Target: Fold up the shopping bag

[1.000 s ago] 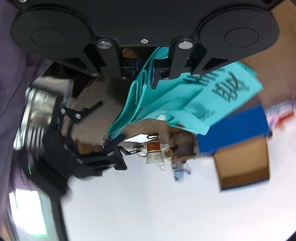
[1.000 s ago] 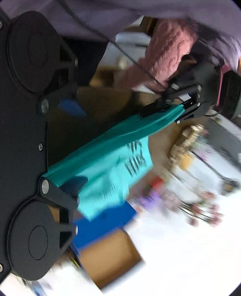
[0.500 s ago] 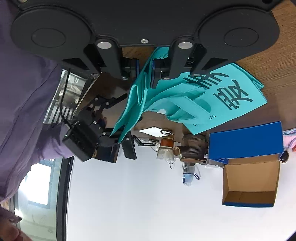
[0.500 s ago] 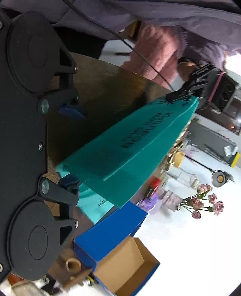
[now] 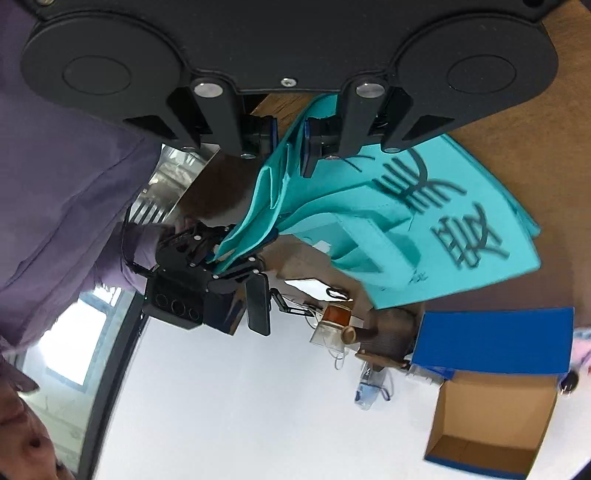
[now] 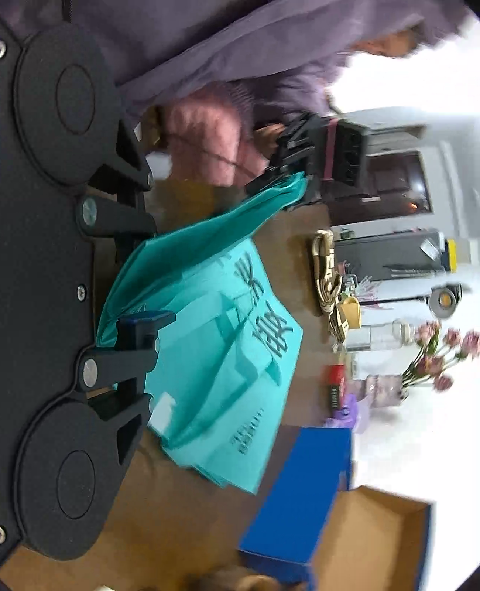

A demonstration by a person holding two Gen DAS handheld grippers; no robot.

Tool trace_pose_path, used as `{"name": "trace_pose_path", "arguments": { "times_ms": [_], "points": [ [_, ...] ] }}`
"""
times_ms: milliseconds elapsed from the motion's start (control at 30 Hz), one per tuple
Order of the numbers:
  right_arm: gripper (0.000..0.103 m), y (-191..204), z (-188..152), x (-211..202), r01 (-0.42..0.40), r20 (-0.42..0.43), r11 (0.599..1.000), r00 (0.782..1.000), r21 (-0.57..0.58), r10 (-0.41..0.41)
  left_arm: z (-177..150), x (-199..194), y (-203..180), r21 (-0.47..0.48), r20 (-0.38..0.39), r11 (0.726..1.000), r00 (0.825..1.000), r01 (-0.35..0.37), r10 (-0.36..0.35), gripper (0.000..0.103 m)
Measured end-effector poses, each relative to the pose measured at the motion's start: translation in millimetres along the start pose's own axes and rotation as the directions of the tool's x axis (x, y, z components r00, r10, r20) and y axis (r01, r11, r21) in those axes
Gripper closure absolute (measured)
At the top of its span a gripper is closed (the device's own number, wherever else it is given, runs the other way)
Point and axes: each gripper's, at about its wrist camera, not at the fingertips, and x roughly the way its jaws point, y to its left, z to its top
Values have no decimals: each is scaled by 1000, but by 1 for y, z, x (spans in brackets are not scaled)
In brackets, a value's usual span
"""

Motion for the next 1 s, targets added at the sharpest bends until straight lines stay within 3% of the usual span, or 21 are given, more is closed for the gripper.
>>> {"name": "trace_pose_path", "arguments": {
  "times_ms": [67,233,367,400,500,633,800,900,1000],
  "points": [
    [91,-5,1,-1,-67,-13,997,998,47,67,1,-2,2,-16,-11,1000,1000,15,-16,91],
    [95,-13,-2,-2,-223,-46,960,971,166,234,1,3,8,-100,-57,993,996,66,-72,92],
    [95,-33,-14,2,-291,3,881,950,374,313,6,12,18,-169,-112,981,987,94,-114,92],
    [95,-35,-16,2,-292,7,875,949,387,314,7,13,20,-182,-118,978,986,98,-121,92],
    [95,-41,-34,5,-300,49,799,945,521,323,13,26,35,-258,-168,962,976,91,-138,91],
    [91,-39,-46,7,-243,53,766,963,595,264,16,48,44,-308,-258,951,960,28,-112,90],
    [81,-18,-41,-5,-108,36,818,994,564,106,32,68,47,-368,-315,930,943,-15,-109,90],
    [67,-3,-34,-8,-22,15,855,1000,518,17,40,77,45,-355,-349,934,931,-25,-108,90],
    [65,9,-31,-13,3,34,880,999,475,-22,40,83,43,-330,-346,944,933,-24,-97,90]
  ]
}}
